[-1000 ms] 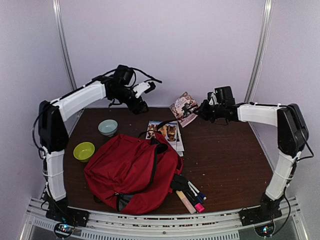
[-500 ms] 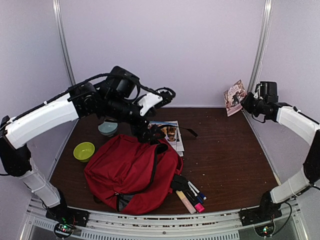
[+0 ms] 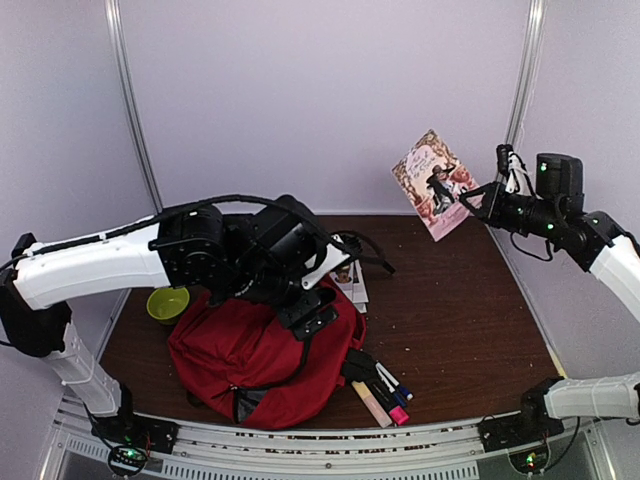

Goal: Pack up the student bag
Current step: Grab the largest pocket of the student bag, then place the book in the largest pocket of the bag.

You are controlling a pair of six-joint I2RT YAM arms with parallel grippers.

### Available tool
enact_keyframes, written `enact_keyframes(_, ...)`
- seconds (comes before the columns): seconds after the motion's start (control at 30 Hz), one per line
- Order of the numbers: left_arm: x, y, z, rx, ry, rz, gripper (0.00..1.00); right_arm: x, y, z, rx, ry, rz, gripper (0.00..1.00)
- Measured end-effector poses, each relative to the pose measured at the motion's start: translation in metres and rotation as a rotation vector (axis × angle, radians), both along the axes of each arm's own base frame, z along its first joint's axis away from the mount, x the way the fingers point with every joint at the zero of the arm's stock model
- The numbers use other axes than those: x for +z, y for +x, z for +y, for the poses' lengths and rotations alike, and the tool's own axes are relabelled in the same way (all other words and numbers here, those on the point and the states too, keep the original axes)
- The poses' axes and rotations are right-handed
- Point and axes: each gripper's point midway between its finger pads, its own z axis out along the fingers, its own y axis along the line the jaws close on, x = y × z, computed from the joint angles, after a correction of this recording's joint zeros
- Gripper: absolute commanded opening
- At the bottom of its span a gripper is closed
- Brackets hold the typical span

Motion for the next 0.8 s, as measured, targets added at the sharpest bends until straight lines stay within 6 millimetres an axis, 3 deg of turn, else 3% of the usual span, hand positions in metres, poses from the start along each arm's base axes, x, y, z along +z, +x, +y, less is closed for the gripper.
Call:
enact_keyframes(0.07,-0.008,0.006,0.013,0.065,0.049,-0.008,0.80,-0.014,-0.020,0.017,0.104,-0.035,0.053,0.00)
enact_keyframes(0.1,-0.009,0.007,0.017,0.089,0.056,-0.010,0.68,-0.019,-0.029,0.022,0.141,-0.045,0.072,0.00)
enact_keyframes(0.23,-0.006,0.011,0.032,0.170,0.052,-0.026,0.00,-0.039,-0.077,0.043,0.301,-0.070,0.120,0.00)
enact_keyframes(0.43,0.012,0.013,0.045,0.222,0.004,-0.047,0.00,-0.059,-0.152,0.075,0.592,-0.059,0.192,0.00)
enact_keyframes(0.6,0.045,0.015,0.043,0.213,-0.082,-0.093,0.00,-0.064,-0.206,0.104,0.834,-0.050,0.223,0.00)
enact_keyframes(0.7,0.056,0.018,0.043,0.212,-0.107,-0.125,0.00,-0.075,-0.228,0.120,0.945,-0.068,0.269,0.00)
enact_keyframes(0.8,0.064,0.021,0.047,0.218,-0.116,-0.152,0.00,-0.093,-0.233,0.133,0.981,-0.088,0.333,0.00)
